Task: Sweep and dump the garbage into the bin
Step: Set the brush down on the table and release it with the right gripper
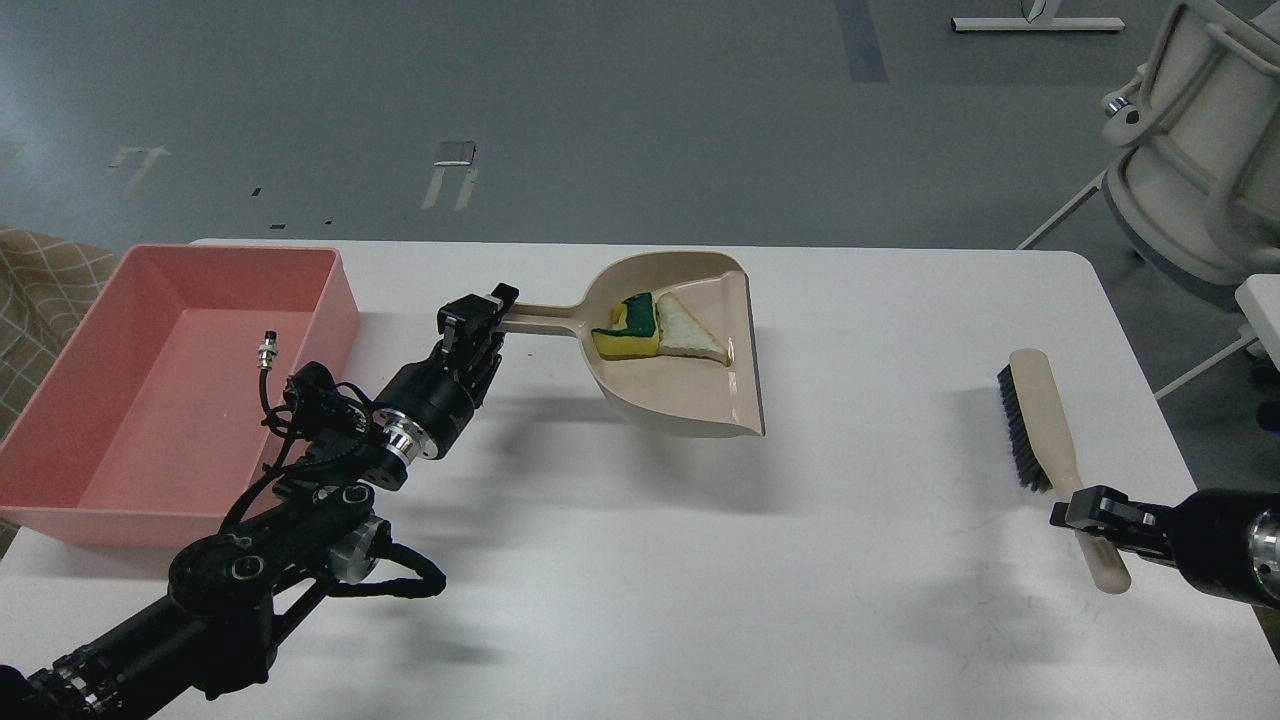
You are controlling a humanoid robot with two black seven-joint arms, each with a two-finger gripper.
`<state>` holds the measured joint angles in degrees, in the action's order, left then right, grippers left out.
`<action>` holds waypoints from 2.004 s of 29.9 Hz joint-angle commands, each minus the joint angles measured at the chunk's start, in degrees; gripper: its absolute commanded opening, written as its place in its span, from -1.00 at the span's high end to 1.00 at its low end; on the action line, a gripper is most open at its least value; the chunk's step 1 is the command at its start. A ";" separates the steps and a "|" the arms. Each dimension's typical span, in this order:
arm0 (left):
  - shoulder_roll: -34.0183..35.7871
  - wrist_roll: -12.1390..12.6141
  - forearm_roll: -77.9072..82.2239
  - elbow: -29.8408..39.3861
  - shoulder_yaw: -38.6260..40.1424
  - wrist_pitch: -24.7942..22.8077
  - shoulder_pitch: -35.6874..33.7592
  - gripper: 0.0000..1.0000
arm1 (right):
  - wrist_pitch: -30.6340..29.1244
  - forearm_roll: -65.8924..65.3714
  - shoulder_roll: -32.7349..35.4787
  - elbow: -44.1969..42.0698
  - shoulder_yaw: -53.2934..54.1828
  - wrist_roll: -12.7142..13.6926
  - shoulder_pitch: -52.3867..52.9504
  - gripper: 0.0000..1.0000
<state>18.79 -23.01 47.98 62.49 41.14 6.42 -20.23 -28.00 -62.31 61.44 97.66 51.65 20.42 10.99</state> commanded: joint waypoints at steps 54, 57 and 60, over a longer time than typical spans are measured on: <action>0.63 0.07 -0.87 0.00 0.08 -0.27 -0.95 1.00 | 0.00 0.53 -0.17 -0.45 4.85 0.32 1.14 -1.00; 1.24 0.16 -0.87 0.00 1.05 -0.36 -1.04 1.00 | 0.00 0.61 -0.70 -0.72 10.12 0.32 1.67 -1.00; 1.95 0.24 -1.40 0.00 1.93 -0.45 -1.83 1.00 | 0.00 0.61 -7.26 -2.82 16.09 0.41 3.06 -1.00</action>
<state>20.18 -22.93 47.03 62.45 42.36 6.04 -21.38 -27.99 -61.70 59.59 96.49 62.79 20.80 12.89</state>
